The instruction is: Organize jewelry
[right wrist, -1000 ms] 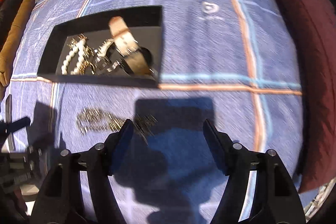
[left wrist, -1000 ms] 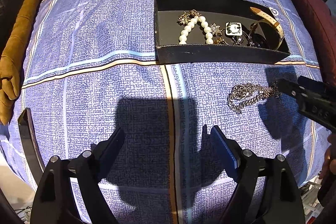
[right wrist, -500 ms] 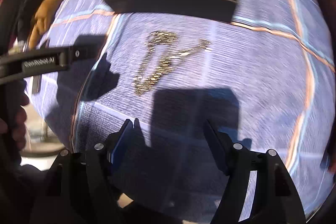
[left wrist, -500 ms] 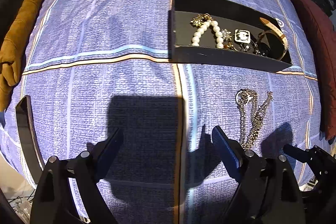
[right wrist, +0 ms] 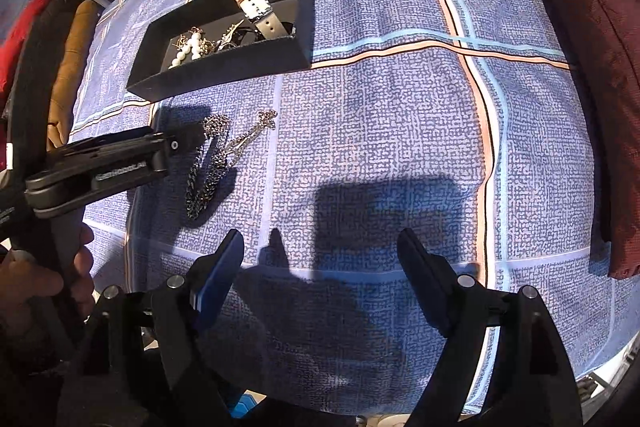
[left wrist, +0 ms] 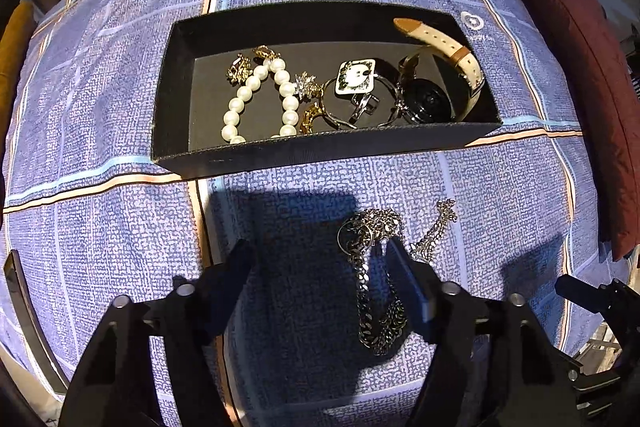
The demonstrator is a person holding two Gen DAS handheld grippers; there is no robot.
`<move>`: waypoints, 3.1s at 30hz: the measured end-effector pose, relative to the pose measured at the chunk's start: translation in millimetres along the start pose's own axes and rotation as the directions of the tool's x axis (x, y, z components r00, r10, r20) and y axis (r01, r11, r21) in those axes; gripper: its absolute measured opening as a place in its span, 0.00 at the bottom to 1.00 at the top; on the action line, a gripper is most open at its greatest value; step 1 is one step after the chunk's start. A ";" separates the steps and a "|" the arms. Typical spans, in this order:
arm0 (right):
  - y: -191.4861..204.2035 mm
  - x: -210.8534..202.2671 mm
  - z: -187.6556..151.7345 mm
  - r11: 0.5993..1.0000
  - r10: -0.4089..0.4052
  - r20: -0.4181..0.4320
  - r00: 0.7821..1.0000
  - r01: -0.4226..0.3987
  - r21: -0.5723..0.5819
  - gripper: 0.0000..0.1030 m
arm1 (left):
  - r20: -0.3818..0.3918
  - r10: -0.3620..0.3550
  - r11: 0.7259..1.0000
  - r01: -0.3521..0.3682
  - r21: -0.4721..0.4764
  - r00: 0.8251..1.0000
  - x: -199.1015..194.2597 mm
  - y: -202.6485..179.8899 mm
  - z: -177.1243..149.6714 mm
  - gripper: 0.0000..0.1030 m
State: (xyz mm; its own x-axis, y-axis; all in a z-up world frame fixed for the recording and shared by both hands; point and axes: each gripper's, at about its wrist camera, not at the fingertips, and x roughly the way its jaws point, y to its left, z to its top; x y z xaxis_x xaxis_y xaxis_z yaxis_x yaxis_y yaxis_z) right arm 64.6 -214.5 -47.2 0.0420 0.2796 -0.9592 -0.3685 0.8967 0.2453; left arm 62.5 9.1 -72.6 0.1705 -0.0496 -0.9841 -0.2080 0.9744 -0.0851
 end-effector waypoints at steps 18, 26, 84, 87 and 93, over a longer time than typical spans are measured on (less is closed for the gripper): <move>19.4 14.2 10.7 0.999 0.022 -0.029 0.999 -0.023 -0.040 0.76 | 0.095 -0.131 0.988 0.138 -0.071 0.987 -58.4 61.8 -22.1 0.06; 31.9 10.8 15.3 0.997 0.050 -0.005 0.999 -0.050 -0.057 0.76 | 0.191 -0.165 0.984 0.175 -0.035 0.968 -123.8 53.7 -22.7 0.06; 90.7 49.9 68.5 0.977 -0.021 -0.072 0.997 0.005 -0.215 0.65 | 0.003 0.110 0.986 -0.108 -0.126 0.994 -26.4 92.0 -18.0 0.86; 113.0 67.6 57.2 0.959 -0.058 -0.072 0.996 0.036 -0.281 0.65 | -0.006 0.129 0.984 -0.128 -0.120 0.992 -23.4 94.6 -27.4 0.86; 128.0 79.9 50.7 0.937 -0.124 -0.043 0.991 0.103 -0.334 0.63 | 0.015 0.133 0.985 -0.131 -0.110 0.991 -29.4 92.9 -29.4 0.86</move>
State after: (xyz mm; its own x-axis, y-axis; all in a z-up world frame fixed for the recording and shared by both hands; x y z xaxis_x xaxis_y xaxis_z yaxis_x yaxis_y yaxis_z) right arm 67.8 -60.0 -85.4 0.0478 0.1512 -0.9874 -0.6510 0.7545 0.0840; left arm 9.9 94.6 -56.1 0.1561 0.0838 -0.9842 -0.3327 0.9426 0.0275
